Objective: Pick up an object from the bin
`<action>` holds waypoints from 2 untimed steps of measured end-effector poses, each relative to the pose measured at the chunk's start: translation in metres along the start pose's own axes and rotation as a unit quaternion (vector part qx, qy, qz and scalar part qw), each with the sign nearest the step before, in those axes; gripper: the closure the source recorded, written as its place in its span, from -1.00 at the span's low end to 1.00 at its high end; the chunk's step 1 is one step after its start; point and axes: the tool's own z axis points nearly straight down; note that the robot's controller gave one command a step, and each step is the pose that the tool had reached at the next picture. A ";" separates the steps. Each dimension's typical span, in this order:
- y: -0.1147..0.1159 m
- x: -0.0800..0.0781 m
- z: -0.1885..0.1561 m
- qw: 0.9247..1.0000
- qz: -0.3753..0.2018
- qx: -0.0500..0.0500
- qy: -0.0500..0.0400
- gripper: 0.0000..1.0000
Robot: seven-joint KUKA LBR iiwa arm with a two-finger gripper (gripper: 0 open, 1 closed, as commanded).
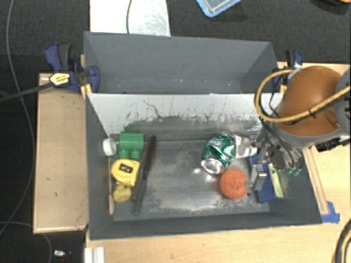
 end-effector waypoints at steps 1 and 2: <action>0.000 -0.001 -0.005 1.000 -0.001 0.000 -0.004 -1.00; -0.014 -0.007 0.047 1.000 0.011 0.000 -0.007 -1.00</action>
Offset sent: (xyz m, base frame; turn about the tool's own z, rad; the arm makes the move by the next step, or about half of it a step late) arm 0.0053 -0.0190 -0.0686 0.0207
